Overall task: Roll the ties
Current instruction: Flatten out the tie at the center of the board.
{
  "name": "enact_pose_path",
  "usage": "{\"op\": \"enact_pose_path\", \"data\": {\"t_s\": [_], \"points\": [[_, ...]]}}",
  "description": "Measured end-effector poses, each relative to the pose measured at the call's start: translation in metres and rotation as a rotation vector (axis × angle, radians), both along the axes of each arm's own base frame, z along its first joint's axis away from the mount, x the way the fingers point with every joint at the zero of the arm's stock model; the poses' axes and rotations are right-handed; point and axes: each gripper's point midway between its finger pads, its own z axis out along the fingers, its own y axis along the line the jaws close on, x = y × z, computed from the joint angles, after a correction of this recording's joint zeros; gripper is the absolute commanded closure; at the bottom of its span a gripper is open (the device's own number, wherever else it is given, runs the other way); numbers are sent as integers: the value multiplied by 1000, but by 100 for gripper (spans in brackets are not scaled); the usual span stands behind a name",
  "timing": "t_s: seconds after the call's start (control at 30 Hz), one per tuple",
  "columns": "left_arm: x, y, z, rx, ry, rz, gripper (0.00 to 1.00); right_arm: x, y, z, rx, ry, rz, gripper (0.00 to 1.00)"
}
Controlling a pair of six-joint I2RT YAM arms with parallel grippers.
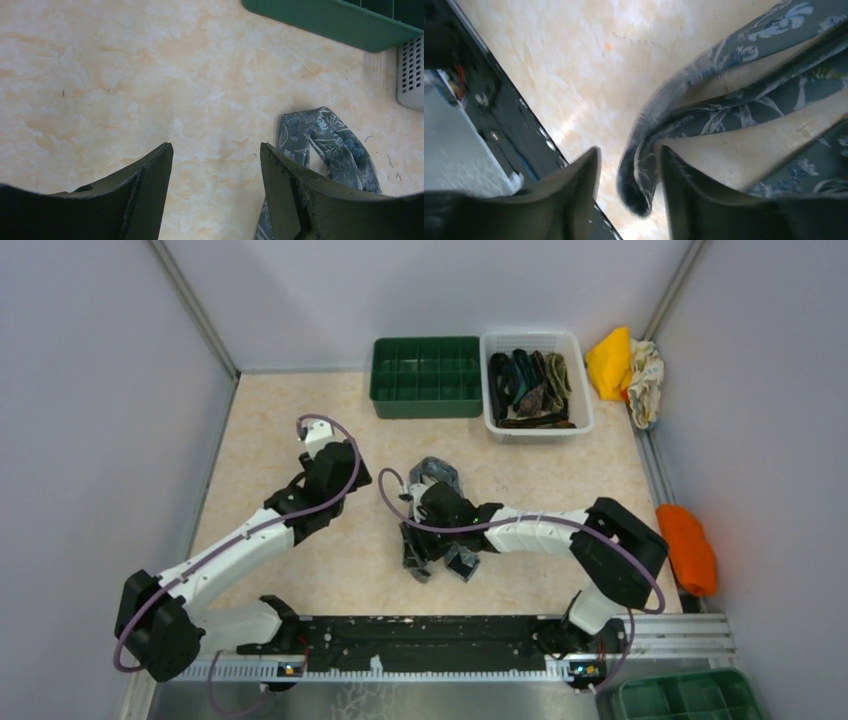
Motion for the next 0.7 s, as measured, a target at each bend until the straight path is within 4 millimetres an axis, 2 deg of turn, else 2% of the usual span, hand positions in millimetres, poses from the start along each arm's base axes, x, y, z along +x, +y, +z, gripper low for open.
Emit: {"op": "enact_pose_path", "data": {"t_s": [0.03, 0.07, 0.1, 0.23, 0.37, 0.47, 0.57, 0.7], "points": [[-1, 3, 3, -3, -12, 8, 29, 2, 4, 1, 9, -8, 9, 14], [-2, 6, 5, -4, -18, 15, 29, 3, 6, 2, 13, -17, 11, 5], [-3, 8, 5, -5, -21, 18, 29, 5, 6, 4, 12, -33, 16, 2], [-4, 5, -8, -5, -4, -8, 34, 16, -4, 18, -6, -123, -21, 2], [-6, -25, -28, -45, 49, -152, 56, 28, -33, 41, -28, -238, -130, 4], [-10, -57, -37, -77, 73, -278, 59, 34, -58, 46, -73, -280, -231, 4], [-20, -87, -43, -96, 86, -394, 54, 35, -80, 30, -141, -273, -307, 5], [-31, -108, -55, -100, 122, -470, 50, 24, -105, -8, -259, -216, -348, 7]]}}
